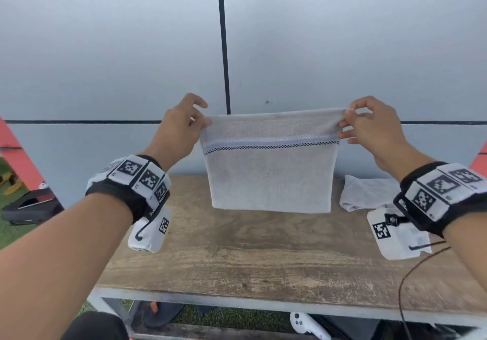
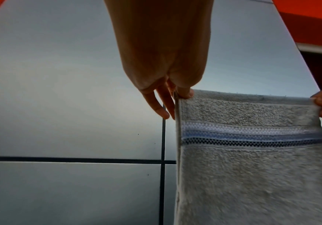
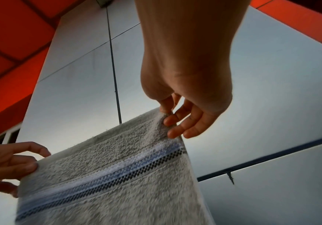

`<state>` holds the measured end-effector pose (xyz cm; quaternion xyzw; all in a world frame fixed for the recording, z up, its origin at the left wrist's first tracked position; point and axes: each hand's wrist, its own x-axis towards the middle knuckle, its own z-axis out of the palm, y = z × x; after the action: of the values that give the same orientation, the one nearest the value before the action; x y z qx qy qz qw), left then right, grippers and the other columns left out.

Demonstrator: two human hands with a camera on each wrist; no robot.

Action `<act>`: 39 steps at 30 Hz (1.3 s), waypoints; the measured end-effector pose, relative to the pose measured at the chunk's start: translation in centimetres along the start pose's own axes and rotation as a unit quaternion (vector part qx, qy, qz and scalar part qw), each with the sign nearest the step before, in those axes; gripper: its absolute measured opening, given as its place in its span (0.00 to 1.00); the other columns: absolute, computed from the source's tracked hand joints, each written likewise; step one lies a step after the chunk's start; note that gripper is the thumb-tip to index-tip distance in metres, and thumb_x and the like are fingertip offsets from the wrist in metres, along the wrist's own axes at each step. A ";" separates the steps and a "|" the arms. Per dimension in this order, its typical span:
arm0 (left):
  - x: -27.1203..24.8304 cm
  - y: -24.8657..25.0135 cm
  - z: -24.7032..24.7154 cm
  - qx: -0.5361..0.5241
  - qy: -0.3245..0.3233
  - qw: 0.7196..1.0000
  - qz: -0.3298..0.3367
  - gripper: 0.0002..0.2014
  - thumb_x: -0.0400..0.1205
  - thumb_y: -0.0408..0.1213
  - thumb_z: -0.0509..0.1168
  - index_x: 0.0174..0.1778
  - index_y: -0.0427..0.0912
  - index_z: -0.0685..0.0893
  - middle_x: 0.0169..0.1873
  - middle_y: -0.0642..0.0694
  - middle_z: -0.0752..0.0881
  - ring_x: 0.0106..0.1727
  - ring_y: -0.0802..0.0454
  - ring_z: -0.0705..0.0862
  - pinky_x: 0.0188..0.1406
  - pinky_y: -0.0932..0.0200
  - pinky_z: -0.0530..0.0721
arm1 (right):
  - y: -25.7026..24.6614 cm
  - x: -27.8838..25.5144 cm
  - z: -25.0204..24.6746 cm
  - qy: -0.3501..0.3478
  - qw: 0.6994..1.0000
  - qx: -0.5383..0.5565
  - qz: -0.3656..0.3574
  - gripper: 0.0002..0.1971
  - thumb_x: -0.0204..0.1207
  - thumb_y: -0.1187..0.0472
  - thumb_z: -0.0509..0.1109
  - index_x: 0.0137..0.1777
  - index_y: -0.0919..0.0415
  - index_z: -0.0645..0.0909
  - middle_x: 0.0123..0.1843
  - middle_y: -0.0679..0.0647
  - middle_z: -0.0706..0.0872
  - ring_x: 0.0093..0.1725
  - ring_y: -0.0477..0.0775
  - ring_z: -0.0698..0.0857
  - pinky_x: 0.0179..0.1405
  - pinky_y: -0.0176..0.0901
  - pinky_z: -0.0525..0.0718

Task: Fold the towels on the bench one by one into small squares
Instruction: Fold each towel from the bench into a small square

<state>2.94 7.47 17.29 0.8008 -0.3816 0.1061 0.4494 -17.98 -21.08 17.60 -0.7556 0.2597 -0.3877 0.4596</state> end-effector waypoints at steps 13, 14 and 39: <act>-14.4 -7.9 4.7 0.023 -0.315 0.937 -0.150 0.05 0.83 0.34 0.71 0.46 0.47 0.90 0.36 0.56 0.92 0.38 0.69 0.87 0.50 0.62 0.85 | 14.7 -10.7 -2.4 -0.381 0.900 -0.207 0.056 0.07 0.86 0.58 0.65 0.46 0.48 0.79 0.41 0.44 0.88 0.51 0.57 0.85 0.54 0.51 0.78; -15.1 -8.9 5.2 0.018 -0.360 0.919 -0.162 0.04 0.83 0.35 0.71 0.47 0.48 0.91 0.39 0.55 0.93 0.41 0.67 0.89 0.51 0.59 0.84 | 15.1 -11.2 -2.5 -0.414 0.879 -0.226 0.067 0.07 0.86 0.58 0.65 0.46 0.49 0.79 0.40 0.41 0.87 0.48 0.53 0.85 0.53 0.49 0.77; -10.5 -14.9 14.6 0.196 -0.178 0.939 -0.219 0.06 0.84 0.36 0.69 0.44 0.41 0.90 0.41 0.49 0.88 0.41 0.52 0.85 0.42 0.56 0.82 | 21.1 -5.0 8.4 -0.240 0.864 -0.430 0.105 0.05 0.81 0.53 0.62 0.43 0.45 0.75 0.56 0.53 0.83 0.60 0.60 0.80 0.59 0.60 0.83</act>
<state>3.67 5.74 -5.98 0.9424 -0.2422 -0.0667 0.2207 -14.65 -22.50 -5.41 -0.9161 0.3604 0.0061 0.1757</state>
